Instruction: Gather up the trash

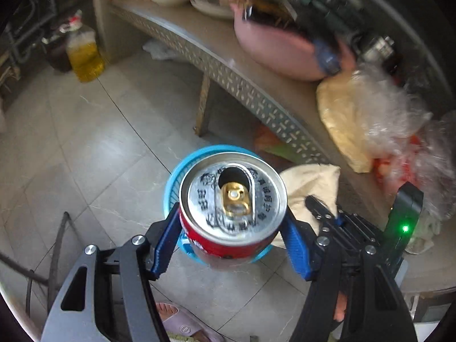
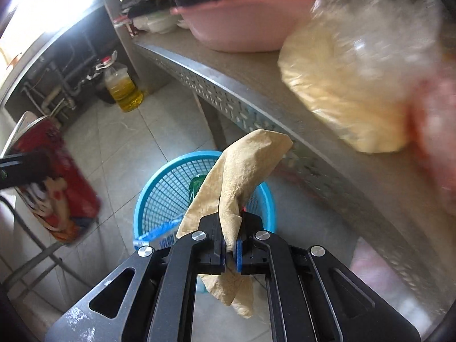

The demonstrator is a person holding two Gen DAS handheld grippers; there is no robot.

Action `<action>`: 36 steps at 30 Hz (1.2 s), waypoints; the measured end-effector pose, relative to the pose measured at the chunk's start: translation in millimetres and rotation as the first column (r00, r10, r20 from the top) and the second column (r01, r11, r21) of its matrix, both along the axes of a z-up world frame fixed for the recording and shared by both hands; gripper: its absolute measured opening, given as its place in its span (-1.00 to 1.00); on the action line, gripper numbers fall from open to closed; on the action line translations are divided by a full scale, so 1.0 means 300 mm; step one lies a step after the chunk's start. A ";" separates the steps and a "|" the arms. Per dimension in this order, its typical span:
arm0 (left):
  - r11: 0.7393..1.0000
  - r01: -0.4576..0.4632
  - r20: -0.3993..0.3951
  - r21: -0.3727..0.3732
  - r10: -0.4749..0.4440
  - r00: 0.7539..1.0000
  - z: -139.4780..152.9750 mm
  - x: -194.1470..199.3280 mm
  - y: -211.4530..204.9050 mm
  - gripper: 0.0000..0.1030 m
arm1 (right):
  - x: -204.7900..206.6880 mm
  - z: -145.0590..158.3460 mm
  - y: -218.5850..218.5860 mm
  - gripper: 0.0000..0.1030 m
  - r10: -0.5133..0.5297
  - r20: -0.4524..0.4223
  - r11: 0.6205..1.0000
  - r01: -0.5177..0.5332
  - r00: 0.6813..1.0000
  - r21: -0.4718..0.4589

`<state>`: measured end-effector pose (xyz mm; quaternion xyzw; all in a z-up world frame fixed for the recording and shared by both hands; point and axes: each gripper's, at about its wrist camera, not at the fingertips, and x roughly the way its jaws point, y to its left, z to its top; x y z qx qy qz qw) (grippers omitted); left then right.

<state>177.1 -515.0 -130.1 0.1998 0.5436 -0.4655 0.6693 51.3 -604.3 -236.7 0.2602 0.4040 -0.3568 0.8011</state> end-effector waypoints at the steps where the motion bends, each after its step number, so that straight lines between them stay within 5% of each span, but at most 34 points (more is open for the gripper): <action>1: 1.000 -0.005 -0.019 0.021 0.005 1.000 -0.037 0.013 -0.016 0.27 | 0.017 -0.030 -0.007 -0.84 -0.002 -0.019 1.000 0.002 1.000 0.005; 3: 0.997 -0.029 -0.053 0.067 0.033 0.998 -0.107 0.040 -0.045 0.34 | 0.056 -0.113 -0.030 -0.46 0.025 -0.044 0.997 -0.021 0.999 0.075; 6: 0.992 -0.073 -0.110 0.100 0.084 0.990 -0.157 0.069 -0.064 0.34 | 0.055 -0.167 -0.045 -0.34 0.018 -0.043 0.989 -0.011 0.999 0.148; 9: 0.994 -0.079 -0.126 0.075 0.088 0.988 -0.142 0.074 -0.041 0.34 | 0.008 -0.134 -0.040 0.00 -0.016 0.008 0.988 0.015 1.000 0.152; 11: 0.996 -0.072 -0.112 0.050 0.078 0.991 -0.118 0.072 -0.029 0.34 | -0.033 -0.113 -0.032 0.05 -0.024 0.044 0.989 0.018 0.999 0.146; 21: 0.990 -0.054 -0.012 -0.127 0.053 0.999 0.217 0.014 0.212 0.34 | -0.228 0.031 0.067 0.04 -0.060 0.148 0.984 0.035 0.987 0.172; 25: 0.971 -0.055 0.052 -0.232 0.069 0.996 0.387 -0.075 0.412 0.55 | -0.269 0.149 0.185 0.05 0.044 0.176 0.987 -0.070 0.983 0.143; 27: 0.953 -0.088 0.072 -0.290 0.114 0.991 0.455 -0.126 0.548 0.67 | -0.282 0.221 0.271 0.21 0.125 0.178 0.984 -0.144 0.976 0.103; 32: 0.903 -0.231 0.130 -0.362 0.294 0.947 0.538 -0.264 0.862 0.89 | -0.320 0.428 0.502 0.67 0.310 0.179 0.951 -0.304 0.934 -0.061; 36: 0.854 -0.362 0.196 -0.372 0.454 0.869 0.559 -0.381 1.064 0.89 | -0.327 0.563 0.692 0.85 0.416 0.161 0.898 -0.376 0.895 -0.230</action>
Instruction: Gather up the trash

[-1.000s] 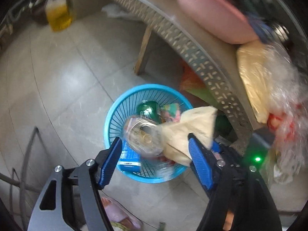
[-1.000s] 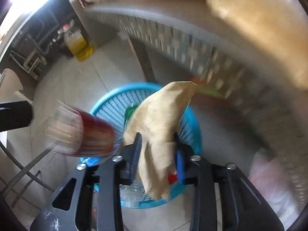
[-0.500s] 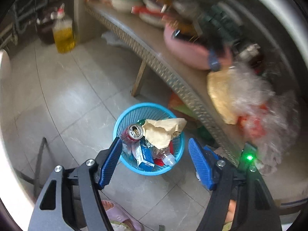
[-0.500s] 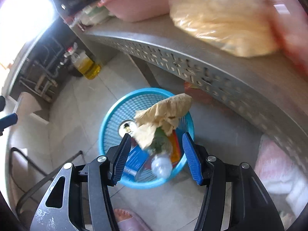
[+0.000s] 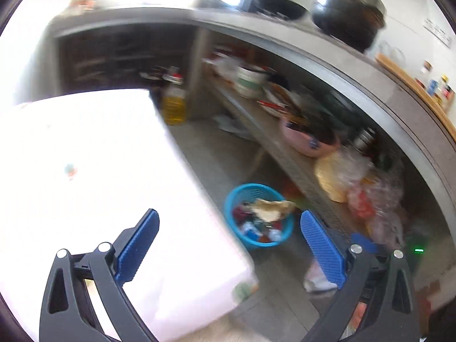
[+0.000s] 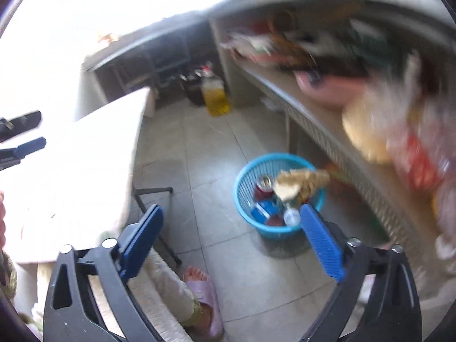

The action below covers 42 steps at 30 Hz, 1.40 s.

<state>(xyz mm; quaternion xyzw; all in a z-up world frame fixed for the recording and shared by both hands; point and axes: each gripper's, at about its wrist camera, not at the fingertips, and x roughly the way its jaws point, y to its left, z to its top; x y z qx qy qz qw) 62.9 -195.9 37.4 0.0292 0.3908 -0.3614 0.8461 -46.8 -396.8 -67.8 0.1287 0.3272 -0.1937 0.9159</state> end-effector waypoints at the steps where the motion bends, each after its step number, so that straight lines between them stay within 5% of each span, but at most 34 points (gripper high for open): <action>1: 0.999 -0.054 0.009 0.004 0.054 0.998 -0.002 -0.032 0.053 0.89 | 0.002 0.014 0.042 0.85 0.019 0.005 0.999 -0.019 1.000 -0.034; 8: 0.948 -0.310 0.060 0.078 0.306 0.950 -0.057 -0.181 0.306 0.89 | 0.008 0.049 0.311 0.85 0.116 -0.034 0.982 -0.120 0.993 -0.146; 12: 0.873 -0.450 0.158 0.189 0.425 0.891 -0.091 -0.220 0.378 0.89 | -0.009 0.041 0.394 0.85 0.140 -0.037 0.974 -0.144 0.989 -0.177; 20: 0.803 -0.530 0.145 0.274 0.511 0.848 -0.126 -0.251 0.497 0.89 | -0.013 0.012 0.448 0.85 0.099 -0.127 0.973 -0.122 0.987 -0.194; 42: 0.785 -0.517 0.178 0.341 0.486 0.856 -0.130 -0.285 0.456 0.89 | -0.045 -0.012 0.381 0.85 0.002 -0.165 0.986 -0.029 0.986 -0.163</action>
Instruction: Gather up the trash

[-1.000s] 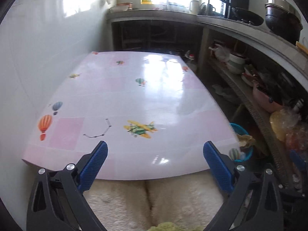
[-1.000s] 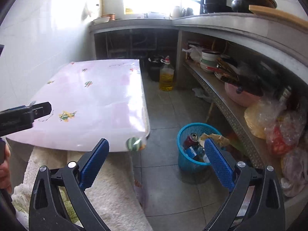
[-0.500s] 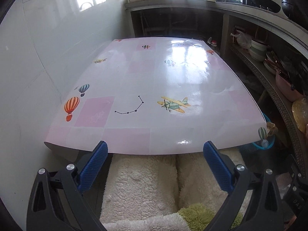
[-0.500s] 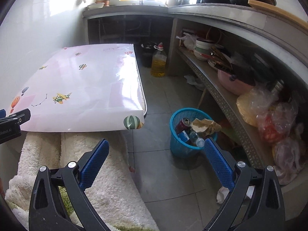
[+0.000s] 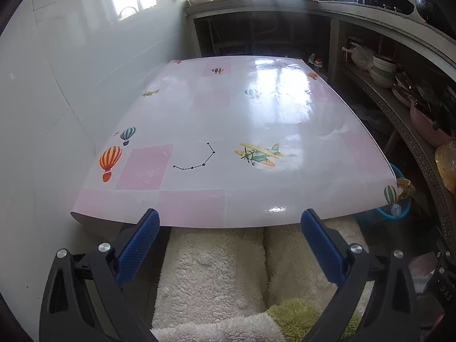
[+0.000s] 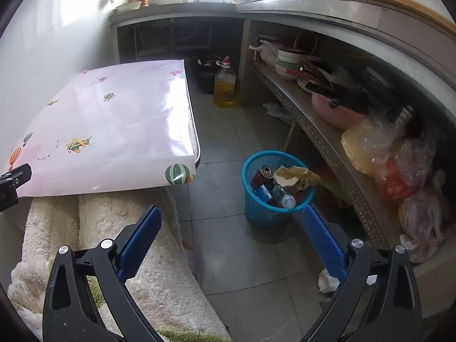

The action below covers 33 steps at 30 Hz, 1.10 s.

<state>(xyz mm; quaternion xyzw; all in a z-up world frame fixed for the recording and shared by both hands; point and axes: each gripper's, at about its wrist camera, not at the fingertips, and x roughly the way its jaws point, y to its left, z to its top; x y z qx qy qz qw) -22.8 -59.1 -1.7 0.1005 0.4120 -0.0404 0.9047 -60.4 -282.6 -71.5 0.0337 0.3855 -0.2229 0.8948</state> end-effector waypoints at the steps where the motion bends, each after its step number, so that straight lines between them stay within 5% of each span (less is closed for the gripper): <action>1: 1.000 0.001 -0.002 0.001 -0.001 1.000 -0.001 -0.002 -0.002 0.89 | 0.002 0.001 -0.001 0.85 -0.001 0.000 1.000 0.001 1.000 0.000; 33: 1.000 0.026 -0.012 0.014 -0.025 1.000 -0.008 -0.014 -0.018 0.89 | -0.011 0.015 -0.012 0.85 -0.022 0.008 1.000 0.022 1.000 -0.009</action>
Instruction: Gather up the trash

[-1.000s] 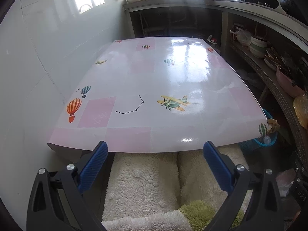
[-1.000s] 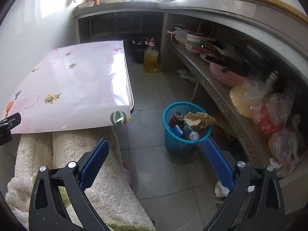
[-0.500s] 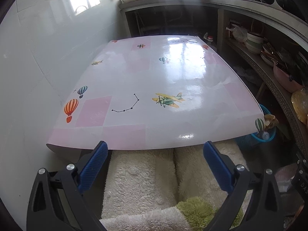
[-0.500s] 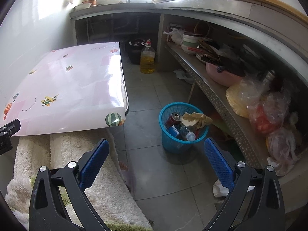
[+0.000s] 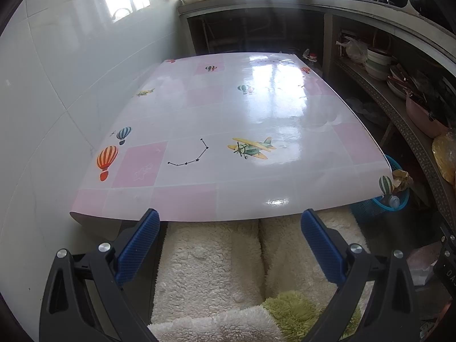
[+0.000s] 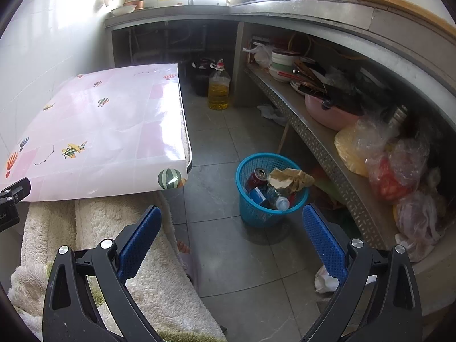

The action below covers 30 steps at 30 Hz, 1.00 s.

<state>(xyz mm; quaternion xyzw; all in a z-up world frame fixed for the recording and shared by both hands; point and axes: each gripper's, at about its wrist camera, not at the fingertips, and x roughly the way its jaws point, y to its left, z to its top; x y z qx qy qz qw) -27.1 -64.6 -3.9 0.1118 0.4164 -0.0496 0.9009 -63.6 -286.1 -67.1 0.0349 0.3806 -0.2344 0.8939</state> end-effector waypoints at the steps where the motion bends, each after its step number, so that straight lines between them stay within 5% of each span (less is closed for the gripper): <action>1: 1.000 0.000 0.000 0.000 0.000 1.000 0.000 0.001 0.000 0.89 | 0.000 0.000 0.000 0.85 0.000 -0.001 1.000 0.000 1.000 0.000; 30: 1.000 -0.006 -0.011 0.007 0.006 1.000 -0.006 -0.004 0.004 0.89 | -0.003 0.002 -0.003 0.85 -0.001 0.009 1.000 0.001 1.000 -0.002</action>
